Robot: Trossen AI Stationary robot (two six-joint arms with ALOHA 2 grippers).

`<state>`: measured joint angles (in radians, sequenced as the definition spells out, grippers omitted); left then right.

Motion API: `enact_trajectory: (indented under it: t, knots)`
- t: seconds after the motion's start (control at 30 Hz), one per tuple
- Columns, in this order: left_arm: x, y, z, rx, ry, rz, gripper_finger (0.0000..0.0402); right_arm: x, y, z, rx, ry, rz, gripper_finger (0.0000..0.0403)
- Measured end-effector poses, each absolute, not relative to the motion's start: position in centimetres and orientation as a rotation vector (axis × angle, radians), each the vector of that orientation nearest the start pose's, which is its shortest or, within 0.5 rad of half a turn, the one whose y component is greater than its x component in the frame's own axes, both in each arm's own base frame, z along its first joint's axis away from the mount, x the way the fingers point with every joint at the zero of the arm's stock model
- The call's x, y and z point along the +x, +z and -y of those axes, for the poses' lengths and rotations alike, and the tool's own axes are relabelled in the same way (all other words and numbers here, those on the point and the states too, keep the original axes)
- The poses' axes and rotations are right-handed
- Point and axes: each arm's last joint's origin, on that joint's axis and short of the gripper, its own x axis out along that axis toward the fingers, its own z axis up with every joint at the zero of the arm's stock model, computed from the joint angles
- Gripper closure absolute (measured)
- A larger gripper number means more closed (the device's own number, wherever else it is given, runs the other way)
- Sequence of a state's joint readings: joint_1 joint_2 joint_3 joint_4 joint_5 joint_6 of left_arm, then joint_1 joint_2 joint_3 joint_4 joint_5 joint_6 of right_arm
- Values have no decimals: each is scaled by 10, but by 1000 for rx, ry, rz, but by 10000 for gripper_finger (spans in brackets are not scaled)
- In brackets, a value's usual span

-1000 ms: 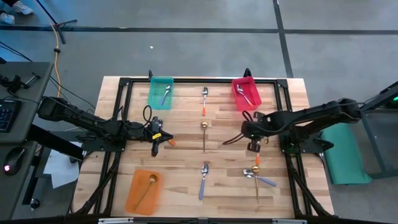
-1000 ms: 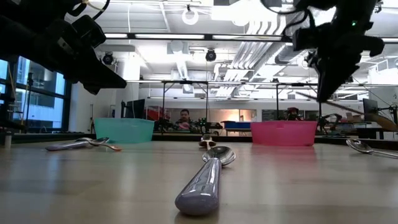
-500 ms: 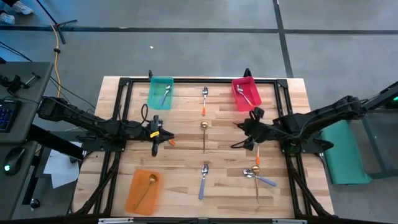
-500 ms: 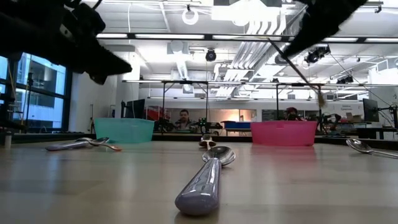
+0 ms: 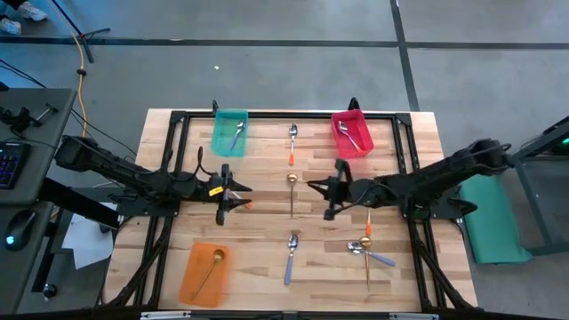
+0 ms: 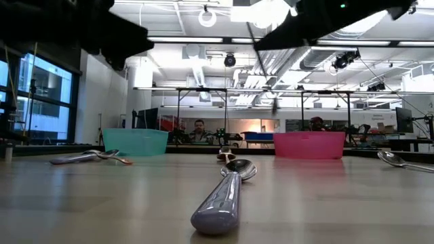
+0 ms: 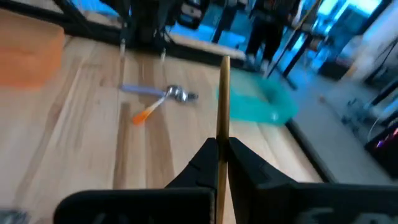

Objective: Sort silverware by color (type)
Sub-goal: Put the gold spoon into the orange bin

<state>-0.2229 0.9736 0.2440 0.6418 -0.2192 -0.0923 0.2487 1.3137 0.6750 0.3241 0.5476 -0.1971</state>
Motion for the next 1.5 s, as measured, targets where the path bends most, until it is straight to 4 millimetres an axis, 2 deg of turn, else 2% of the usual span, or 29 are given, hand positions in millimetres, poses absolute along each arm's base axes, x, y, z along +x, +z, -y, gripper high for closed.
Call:
enact_trajectory:
  t: [0.17, 0.4, 0.63, 0.87, 1.03, 1.37, 1.5]
  knots:
    - [199, 197, 39, -36, -1, -108, 223, 293, 225, -60, -374, -240, -145, 402]
    - [226, 200, 45, 48, 2, -144, 216, 310, 218, -68, -285, -126, 84, 402]
    - [257, 214, 52, 96, -18, -130, 216, 326, 219, -73, -220, -104, 127, 402]
    - [276, 219, 57, 111, -36, -128, 217, 335, 229, -76, -210, -101, 162, 402]
    - [280, 226, 58, 113, -33, -105, 255, 338, 235, -77, -205, -95, 180, 402]
    - [282, 231, 57, 121, -19, -68, 387, 339, 238, -78, -159, -82, 189, 401]
    - [280, 233, 55, 84, -8, -86, 388, 339, 236, -78, -134, -92, 173, 379]
